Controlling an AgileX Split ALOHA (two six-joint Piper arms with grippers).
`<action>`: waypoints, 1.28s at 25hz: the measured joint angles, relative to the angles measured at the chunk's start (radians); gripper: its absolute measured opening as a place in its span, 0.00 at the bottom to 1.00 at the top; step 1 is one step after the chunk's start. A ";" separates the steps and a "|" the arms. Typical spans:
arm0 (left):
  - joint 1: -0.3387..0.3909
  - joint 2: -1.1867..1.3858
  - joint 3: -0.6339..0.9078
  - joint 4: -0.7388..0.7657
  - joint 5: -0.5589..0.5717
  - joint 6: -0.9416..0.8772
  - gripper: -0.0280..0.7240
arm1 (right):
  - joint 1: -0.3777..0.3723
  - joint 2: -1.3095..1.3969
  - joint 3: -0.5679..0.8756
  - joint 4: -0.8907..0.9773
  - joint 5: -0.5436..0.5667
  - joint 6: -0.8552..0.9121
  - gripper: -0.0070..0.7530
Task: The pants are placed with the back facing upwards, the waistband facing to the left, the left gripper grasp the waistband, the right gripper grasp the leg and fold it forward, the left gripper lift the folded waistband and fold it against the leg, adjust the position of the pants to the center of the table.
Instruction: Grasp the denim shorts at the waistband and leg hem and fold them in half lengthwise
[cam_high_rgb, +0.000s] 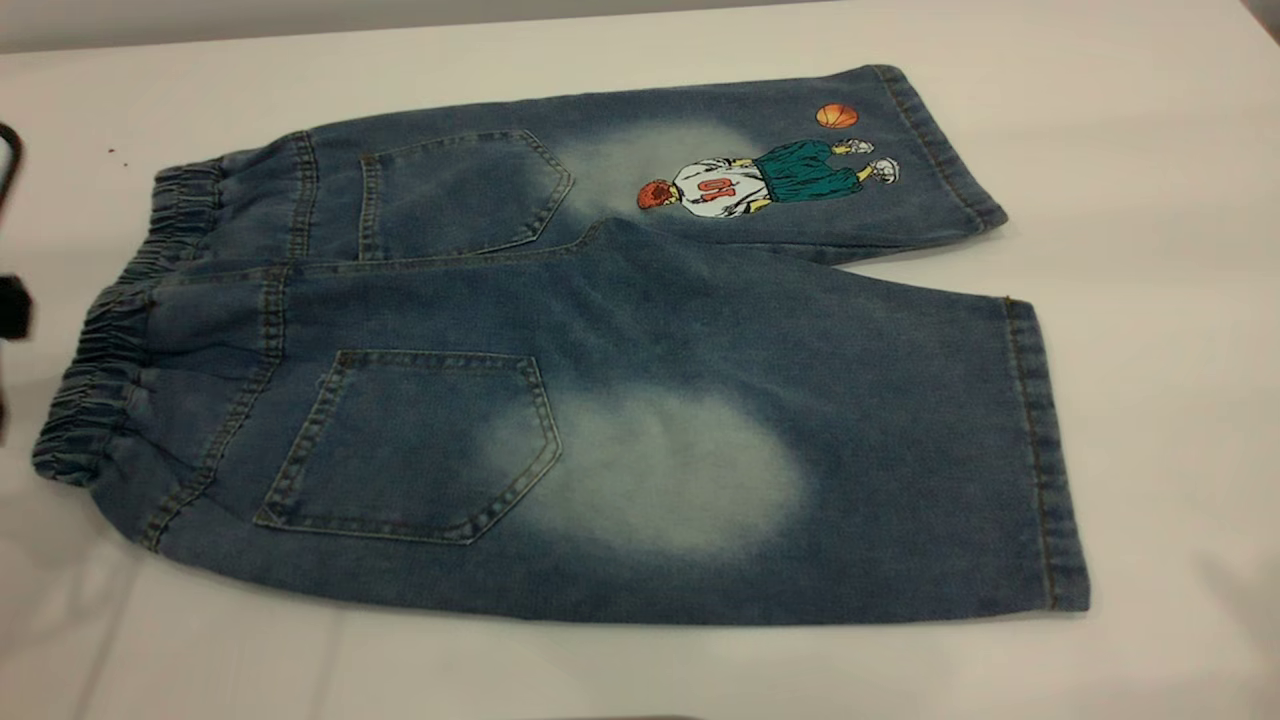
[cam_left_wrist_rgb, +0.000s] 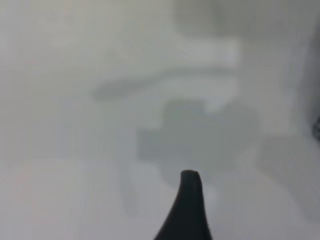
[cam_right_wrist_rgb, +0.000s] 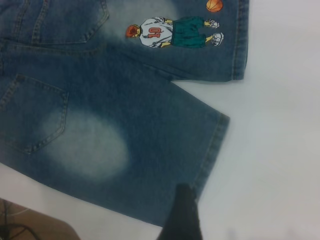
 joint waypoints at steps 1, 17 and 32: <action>0.000 0.025 0.000 0.000 -0.055 0.000 0.82 | 0.000 0.000 0.000 0.001 0.000 0.000 0.76; -0.007 0.221 -0.013 -0.005 -0.390 -0.033 0.46 | 0.002 0.028 -0.001 0.007 0.007 -0.037 0.76; -0.011 -0.024 -0.027 0.017 -0.240 0.000 0.15 | 0.521 0.504 -0.002 -0.232 -0.056 0.018 0.76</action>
